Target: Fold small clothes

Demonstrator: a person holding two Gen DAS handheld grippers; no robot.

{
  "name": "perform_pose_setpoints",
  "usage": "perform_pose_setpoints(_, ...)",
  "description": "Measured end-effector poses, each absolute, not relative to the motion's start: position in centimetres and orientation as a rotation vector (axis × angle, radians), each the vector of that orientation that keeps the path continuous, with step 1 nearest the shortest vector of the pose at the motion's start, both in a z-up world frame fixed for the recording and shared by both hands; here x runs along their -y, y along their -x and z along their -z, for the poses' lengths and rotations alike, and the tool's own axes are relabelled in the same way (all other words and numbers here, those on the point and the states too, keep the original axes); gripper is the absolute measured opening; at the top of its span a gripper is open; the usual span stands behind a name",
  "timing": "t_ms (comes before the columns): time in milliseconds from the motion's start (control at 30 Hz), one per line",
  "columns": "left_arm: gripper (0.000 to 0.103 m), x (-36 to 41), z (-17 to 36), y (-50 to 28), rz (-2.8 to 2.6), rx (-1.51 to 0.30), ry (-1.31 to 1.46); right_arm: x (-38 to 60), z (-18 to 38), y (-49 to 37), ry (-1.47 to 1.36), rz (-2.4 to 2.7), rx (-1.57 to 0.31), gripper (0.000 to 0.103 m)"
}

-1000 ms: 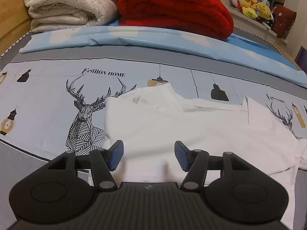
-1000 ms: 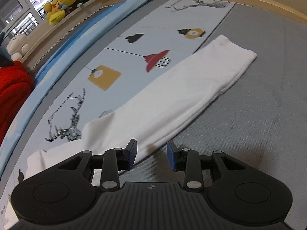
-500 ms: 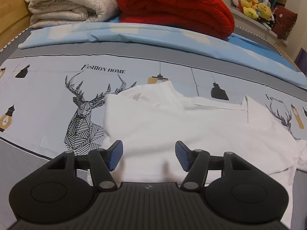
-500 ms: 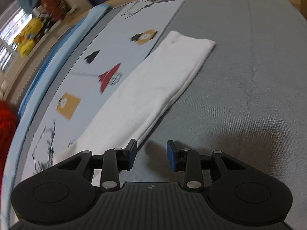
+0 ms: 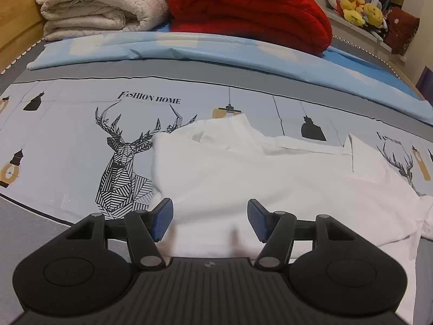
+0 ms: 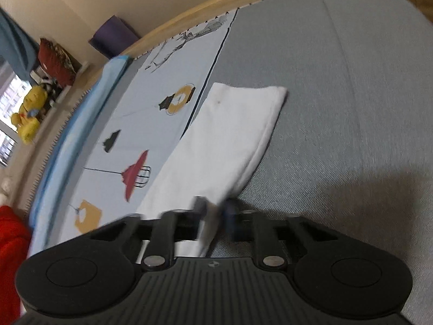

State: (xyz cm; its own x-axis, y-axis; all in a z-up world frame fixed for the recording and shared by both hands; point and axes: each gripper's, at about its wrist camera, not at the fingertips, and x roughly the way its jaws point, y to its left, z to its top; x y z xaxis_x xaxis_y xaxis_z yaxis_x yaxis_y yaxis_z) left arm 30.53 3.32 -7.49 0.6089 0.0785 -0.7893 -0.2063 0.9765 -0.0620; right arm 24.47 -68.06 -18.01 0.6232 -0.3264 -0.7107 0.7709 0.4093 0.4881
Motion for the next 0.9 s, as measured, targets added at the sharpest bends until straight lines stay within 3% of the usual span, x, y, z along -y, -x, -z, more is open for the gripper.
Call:
perform_pose_setpoints(100,0.066,-4.2,7.2,-30.3,-0.173,-0.897,0.16,66.4,16.5,-25.5,-0.787,0.814,-0.567,0.004)
perform_pose_setpoints(233,0.066,-6.6,6.4,-29.9,-0.205,-0.881,0.189,59.8,10.3,-28.5,-0.445,0.747,-0.474,0.003)
perform_pose_setpoints(367,0.066,-9.5,5.5,-29.7,-0.251,-0.866,0.238,48.1,3.7,-30.4,-0.195,0.428,-0.334,0.003)
perform_pose_setpoints(500,0.066,-12.4,4.3,-29.2,-0.305,-0.84,0.311,34.6,0.8,-29.1,-0.043,-0.015,-0.237,0.003)
perform_pose_setpoints(600,0.066,-13.5,4.0,-29.0,-0.32,-0.835,0.339,26.0,2.4,-27.8,-0.043,-0.311,-0.368,0.004)
perform_pose_setpoints(700,0.066,-13.9,4.0,-29.0,-0.316,-0.843,0.35,20.4,6.3,-26.5,-0.112,-0.48,-0.656,0.004)
perform_pose_setpoints(767,0.066,-13.8,4.0,-29.0,-0.31,-0.845,0.357,18.1,8.3,-25.6,-0.093,-0.513,-0.863,0.01)
perform_pose_setpoints(833,0.066,-13.7,4.3,-29.2,-0.301,-0.851,0.357,17.5,9.0,-25.2,-0.08,-0.484,-0.939,0.013)
perform_pose_setpoints(900,0.065,-13.8,5.1,-29.4,-0.28,-0.879,0.41,18.1,9.3,-25.7,-0.112,-0.414,-0.971,0.024)
